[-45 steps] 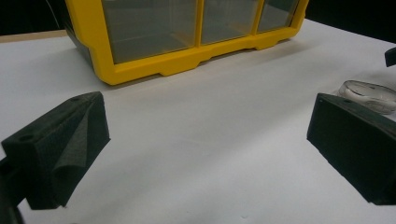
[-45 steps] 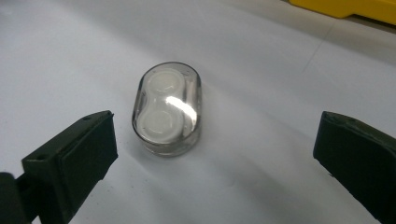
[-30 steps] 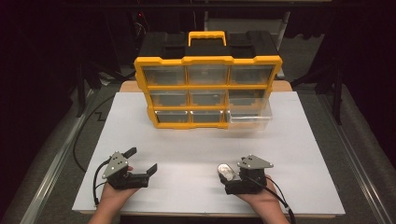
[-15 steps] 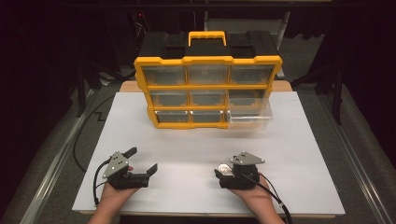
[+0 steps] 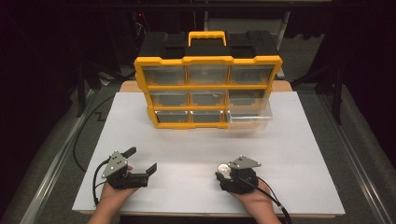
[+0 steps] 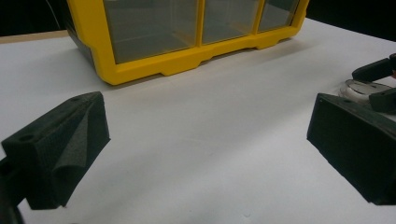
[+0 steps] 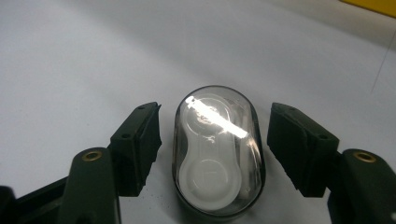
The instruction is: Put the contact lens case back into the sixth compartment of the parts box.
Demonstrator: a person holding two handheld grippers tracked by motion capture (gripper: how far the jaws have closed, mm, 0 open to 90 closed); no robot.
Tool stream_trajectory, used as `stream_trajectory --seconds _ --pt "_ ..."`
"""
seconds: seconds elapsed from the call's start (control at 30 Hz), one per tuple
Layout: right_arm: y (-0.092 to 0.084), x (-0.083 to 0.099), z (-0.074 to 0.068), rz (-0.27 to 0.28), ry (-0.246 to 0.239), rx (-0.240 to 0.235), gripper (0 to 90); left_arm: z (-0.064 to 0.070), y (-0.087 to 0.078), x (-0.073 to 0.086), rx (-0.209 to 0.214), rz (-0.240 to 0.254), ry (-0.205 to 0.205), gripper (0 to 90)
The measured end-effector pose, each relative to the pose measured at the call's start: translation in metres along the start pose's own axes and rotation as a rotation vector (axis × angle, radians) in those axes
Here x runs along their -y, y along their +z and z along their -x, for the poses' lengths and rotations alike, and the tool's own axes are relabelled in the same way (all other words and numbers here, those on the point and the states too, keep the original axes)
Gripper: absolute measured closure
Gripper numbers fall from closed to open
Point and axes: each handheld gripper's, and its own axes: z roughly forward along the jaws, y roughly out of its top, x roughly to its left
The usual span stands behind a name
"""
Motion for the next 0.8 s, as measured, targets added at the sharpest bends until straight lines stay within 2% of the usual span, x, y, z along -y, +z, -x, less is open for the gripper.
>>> stream_trajectory --seconds 0.37,0.8 --pt "-0.0010 0.0035 0.0001 -0.015 -0.011 0.019 42.9 -0.0002 -0.0002 -0.0002 0.001 0.001 0.001 0.3" --pt "-0.0016 0.0057 -0.0015 -0.011 -0.016 0.018 49.2 -0.0005 -0.0015 -0.0005 -0.003 0.006 -0.005 0.3"
